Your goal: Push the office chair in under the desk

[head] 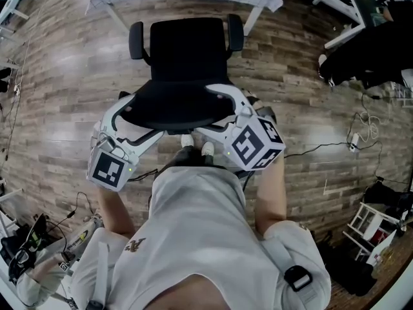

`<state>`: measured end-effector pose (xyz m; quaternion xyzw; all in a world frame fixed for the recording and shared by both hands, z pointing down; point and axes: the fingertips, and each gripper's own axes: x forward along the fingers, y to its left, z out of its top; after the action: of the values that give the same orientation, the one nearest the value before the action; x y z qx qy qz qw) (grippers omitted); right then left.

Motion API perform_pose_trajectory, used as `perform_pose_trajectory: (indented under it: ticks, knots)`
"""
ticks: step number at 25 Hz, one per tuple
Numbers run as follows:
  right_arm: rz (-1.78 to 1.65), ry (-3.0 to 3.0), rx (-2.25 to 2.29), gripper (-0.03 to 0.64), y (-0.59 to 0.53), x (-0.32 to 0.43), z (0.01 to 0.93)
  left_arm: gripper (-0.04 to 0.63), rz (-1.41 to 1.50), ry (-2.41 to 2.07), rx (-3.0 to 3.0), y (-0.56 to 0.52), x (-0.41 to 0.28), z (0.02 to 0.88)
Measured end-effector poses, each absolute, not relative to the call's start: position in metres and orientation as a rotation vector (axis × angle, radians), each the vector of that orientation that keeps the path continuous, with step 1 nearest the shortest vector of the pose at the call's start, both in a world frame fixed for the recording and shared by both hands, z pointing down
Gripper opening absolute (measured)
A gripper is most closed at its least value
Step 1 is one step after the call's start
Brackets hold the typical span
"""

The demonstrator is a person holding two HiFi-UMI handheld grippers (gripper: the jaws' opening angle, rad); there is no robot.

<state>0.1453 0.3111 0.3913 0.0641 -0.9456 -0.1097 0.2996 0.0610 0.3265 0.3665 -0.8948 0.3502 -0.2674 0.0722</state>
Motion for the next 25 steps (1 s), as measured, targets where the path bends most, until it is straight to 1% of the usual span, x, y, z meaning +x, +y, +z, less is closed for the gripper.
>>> perform_pose_trajectory:
  ticks: [18, 25]
  knots:
    - [-0.27, -2.456, 0.183, 0.377, 0.281, 0.135, 0.398, 0.402, -0.872, 1.002, -2.715, 0.294, 0.05, 0.373]
    - [-0.251, -2.463, 0.149, 0.377, 0.266, 0.148, 0.398, 0.402, -0.876, 1.01, -2.722, 0.279, 0.064, 0.373]
